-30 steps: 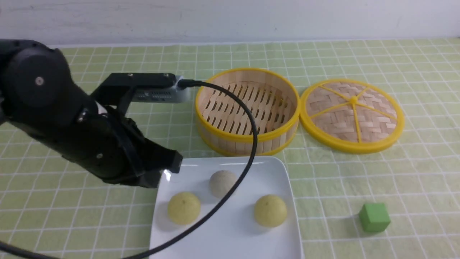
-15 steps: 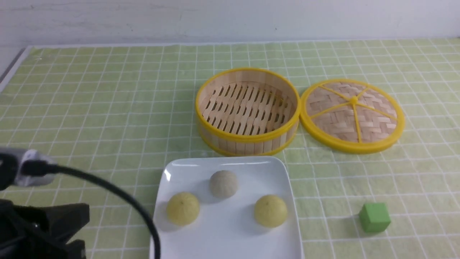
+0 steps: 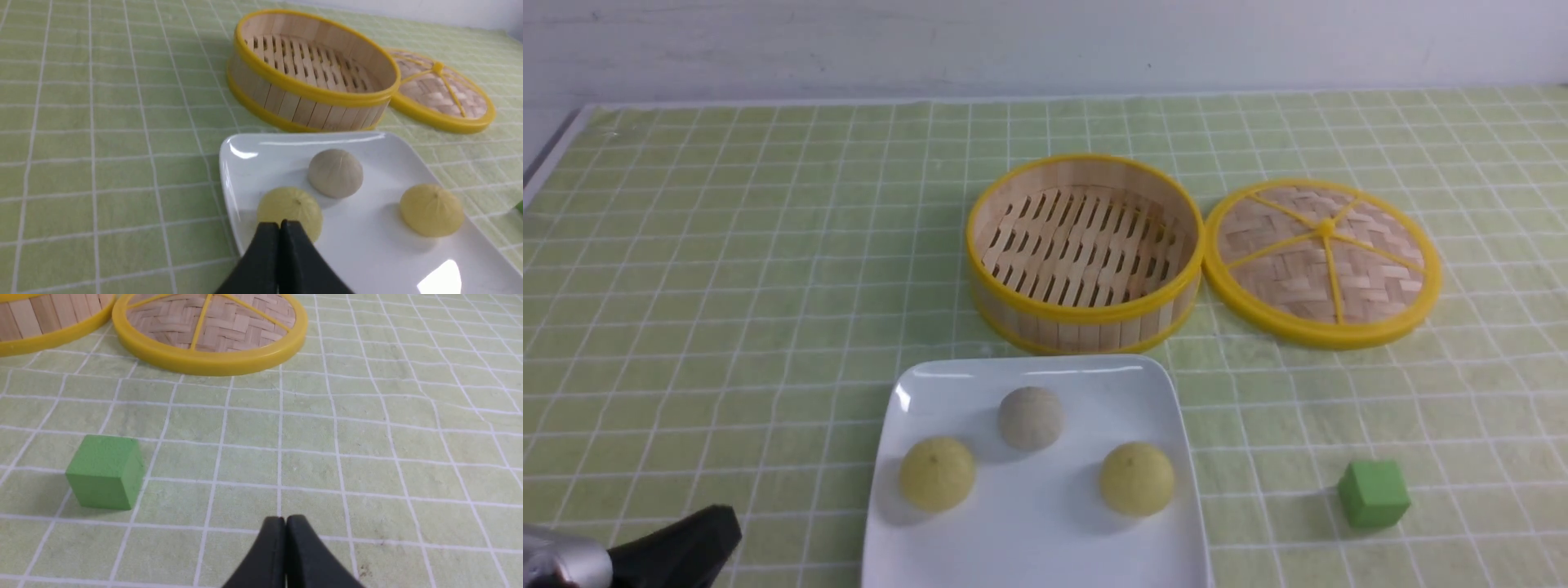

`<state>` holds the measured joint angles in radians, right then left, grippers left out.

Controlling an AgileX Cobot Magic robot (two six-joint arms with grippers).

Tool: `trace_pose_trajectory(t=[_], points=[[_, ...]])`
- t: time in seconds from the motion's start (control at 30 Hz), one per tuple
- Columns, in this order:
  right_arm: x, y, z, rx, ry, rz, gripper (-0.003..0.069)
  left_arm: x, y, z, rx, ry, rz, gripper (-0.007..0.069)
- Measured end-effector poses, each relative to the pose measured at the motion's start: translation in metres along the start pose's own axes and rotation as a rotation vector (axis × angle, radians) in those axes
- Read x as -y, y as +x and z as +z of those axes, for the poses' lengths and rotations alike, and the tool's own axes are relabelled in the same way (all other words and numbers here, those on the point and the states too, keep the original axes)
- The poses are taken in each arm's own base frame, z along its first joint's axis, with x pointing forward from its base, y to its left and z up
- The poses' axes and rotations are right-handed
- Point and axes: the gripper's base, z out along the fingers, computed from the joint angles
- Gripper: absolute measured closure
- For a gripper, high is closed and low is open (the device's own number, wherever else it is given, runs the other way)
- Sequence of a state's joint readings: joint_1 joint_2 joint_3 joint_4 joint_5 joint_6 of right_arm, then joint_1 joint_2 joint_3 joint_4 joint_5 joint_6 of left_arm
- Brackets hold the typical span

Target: Put the steamed buns into the plate on the green tablecloth.

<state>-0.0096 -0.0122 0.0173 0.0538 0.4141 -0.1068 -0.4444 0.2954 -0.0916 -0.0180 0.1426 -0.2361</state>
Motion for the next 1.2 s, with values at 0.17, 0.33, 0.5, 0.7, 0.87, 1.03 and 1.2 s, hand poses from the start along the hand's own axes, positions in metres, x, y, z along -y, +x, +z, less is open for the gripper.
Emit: trace_pose_trajectory(t=[0.17, 0.33, 0.5, 0.7, 0.87, 1.03, 1.2], points=[[0.0, 0.0, 0.0, 0.0, 0.0, 0.0, 0.0631, -0.002, 0.006, 0.001, -0.013, -0.011, 0.048, 0.0608], [0.0, 0.0, 0.0, -0.001, 0.0, 0.0, 0.0628, -0.015, 0.008, -0.01, 0.029, -0.163, 0.083, 0.0606], [0.0, 0.0, 0.0, -0.001, 0.0, 0.0, 0.0621, -0.029, 0.024, -0.021, 0.045, -0.361, 0.058, 0.0606], [0.0, 0.0, 0.0, -0.001, 0.0, 0.0, 0.0612, -0.036, 0.038, -0.023, 0.042, -0.449, 0.053, 0.0605], [0.0, 0.0, 0.0, -0.001, 0.0, 0.0, 0.0606, -0.037, 0.038, -0.023, 0.041, -0.451, 0.055, 0.0601], [0.0, 0.0, 0.0, -0.001, 0.0, 0.0, 0.06, -0.037, 0.038, -0.023, 0.041, -0.452, 0.058, 0.0594], [0.0, 0.0, 0.0, -0.001, 0.0, 0.0, 0.0592, -0.037, 0.038, -0.023, 0.04, -0.452, 0.059, 0.0592]])
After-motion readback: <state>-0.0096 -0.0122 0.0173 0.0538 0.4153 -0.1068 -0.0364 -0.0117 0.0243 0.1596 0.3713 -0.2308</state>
